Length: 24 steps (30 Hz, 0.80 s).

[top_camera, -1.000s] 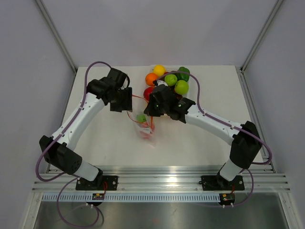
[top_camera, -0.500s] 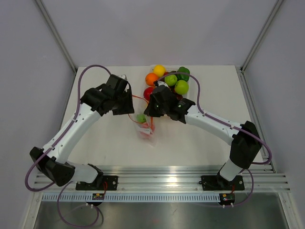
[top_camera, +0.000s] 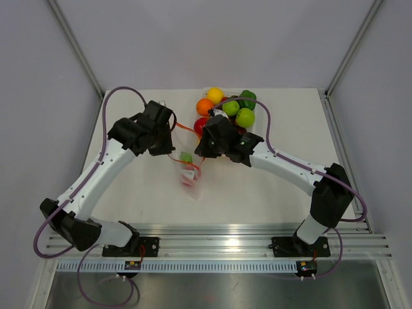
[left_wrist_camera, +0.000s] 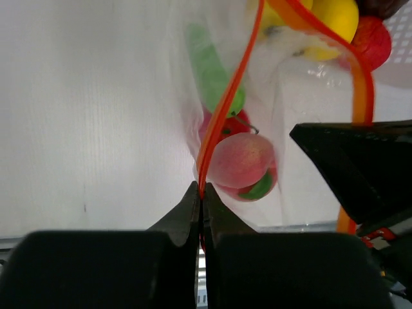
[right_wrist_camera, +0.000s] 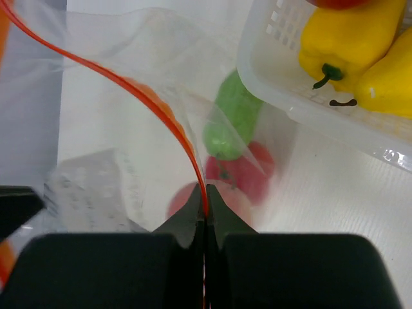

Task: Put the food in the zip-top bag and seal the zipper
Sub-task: Adjust the zipper food storage bag at the center of the board.

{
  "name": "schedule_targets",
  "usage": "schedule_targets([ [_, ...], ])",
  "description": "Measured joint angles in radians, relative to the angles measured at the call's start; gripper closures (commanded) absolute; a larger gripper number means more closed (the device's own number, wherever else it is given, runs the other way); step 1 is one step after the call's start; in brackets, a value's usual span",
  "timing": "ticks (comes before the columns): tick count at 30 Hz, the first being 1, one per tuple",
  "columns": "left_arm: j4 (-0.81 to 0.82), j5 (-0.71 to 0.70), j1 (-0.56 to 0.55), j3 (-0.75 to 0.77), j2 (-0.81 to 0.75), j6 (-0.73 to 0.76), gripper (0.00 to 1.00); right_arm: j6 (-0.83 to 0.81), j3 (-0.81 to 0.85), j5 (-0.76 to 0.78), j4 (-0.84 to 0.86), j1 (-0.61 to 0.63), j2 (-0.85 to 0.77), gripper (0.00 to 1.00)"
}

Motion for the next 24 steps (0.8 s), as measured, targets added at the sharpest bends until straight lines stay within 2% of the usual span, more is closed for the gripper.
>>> schedule_targets([
  [4,-0.065,-0.079,0.010,0.208,0.040,0.055,1.00,0.012,0.002,-0.001,0.010,0.000,0.013,1.00],
  [7,-0.077,-0.107,0.018,0.300,0.045,0.095,1.00,0.027,0.019,-0.008,0.029,0.000,0.044,1.00],
  [10,-0.070,-0.103,0.019,0.274,0.049,0.117,1.00,0.037,0.035,-0.010,0.039,0.000,0.073,1.00],
  [13,-0.049,-0.087,0.019,0.181,0.067,0.129,1.00,0.037,0.035,-0.003,0.040,0.000,0.090,0.99],
  [14,-0.043,-0.082,0.019,0.146,0.078,0.131,1.00,0.037,0.035,-0.001,0.040,-0.001,0.095,0.94],
  [15,-0.037,-0.077,0.019,0.115,0.090,0.134,1.00,0.036,0.035,0.000,0.039,-0.002,0.099,0.81],
  [16,-0.030,-0.073,0.019,0.089,0.099,0.134,1.00,0.034,0.035,-0.002,0.031,-0.005,0.102,0.73],
  [17,-0.025,-0.068,0.019,0.067,0.107,0.135,1.00,0.024,0.035,-0.005,0.018,-0.008,0.103,0.68],
  [18,-0.023,-0.064,0.019,0.055,0.112,0.136,1.00,0.014,0.035,-0.005,0.006,-0.012,0.103,0.55],
  [21,-0.009,-0.060,0.019,0.043,0.113,0.142,1.00,-0.026,0.035,-0.001,-0.040,-0.028,0.102,0.38],
  [24,0.010,-0.058,0.019,0.043,0.113,0.150,1.00,-0.074,0.033,0.020,-0.085,-0.033,0.076,0.33],
])
